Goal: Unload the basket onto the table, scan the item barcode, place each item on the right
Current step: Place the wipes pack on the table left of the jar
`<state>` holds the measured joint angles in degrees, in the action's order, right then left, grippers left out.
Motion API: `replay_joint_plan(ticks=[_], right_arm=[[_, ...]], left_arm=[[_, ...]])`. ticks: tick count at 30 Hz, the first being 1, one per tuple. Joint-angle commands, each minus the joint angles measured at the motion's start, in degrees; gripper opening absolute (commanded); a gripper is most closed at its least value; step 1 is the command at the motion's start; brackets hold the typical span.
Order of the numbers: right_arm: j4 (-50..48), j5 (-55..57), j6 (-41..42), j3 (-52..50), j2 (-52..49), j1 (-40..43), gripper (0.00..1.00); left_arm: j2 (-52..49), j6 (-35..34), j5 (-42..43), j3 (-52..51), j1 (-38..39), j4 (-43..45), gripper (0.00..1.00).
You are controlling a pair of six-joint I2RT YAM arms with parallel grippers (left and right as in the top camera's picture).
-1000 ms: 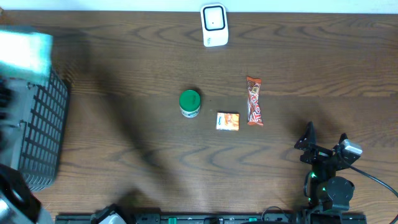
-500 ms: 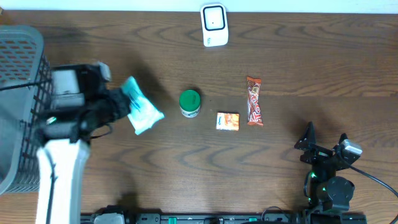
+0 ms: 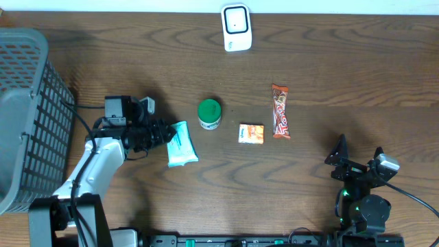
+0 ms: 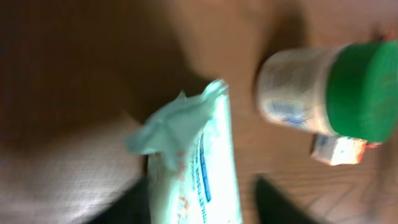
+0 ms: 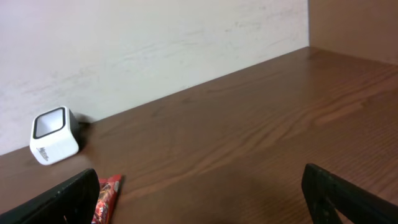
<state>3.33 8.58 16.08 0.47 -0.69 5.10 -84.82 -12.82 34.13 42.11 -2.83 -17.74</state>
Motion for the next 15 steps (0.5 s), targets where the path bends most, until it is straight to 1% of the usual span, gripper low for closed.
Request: replay_joint_plan(ticks=[1,3,6,9,11,14,15], right_arm=[[0.09,-0.07,-0.33,-0.15,0.31,-0.55,0.99],[0.09,-0.07,-0.31,-0.15,0.31,-0.55,0.99],[0.09,-0.09,-0.31,-0.15,0.31,-0.55,0.99],[0.09,-0.07,-0.33,-0.15,0.31,-0.55,0.99],[0.09,-0.07,-0.33,-0.15,0.31,-0.55,0.99],[0.09,-0.09,-0.31,-0.15,0.31,-0.55,0.99],[0.09,-0.07,-0.33,-0.15,0.31,-0.55,0.99]], left_arm=[[3.06,0.79,2.71,4.13,0.17,1.4,0.82],[6.27,0.79,1.31,8.02,0.11,1.6,0.82],[12.0,0.9,-4.37,14.99,0.13,1.55,0.83],[17.49,3.82,-10.64,22.1,0.13,1.6,0.83],[20.57,5.33,-16.22,26.75,0.13,2.03,0.83],[24.76,6.6,-28.79,33.51,0.13,4.7,0.83],[25.44,7.37,-30.75,34.51,0.13,5.33,0.83]])
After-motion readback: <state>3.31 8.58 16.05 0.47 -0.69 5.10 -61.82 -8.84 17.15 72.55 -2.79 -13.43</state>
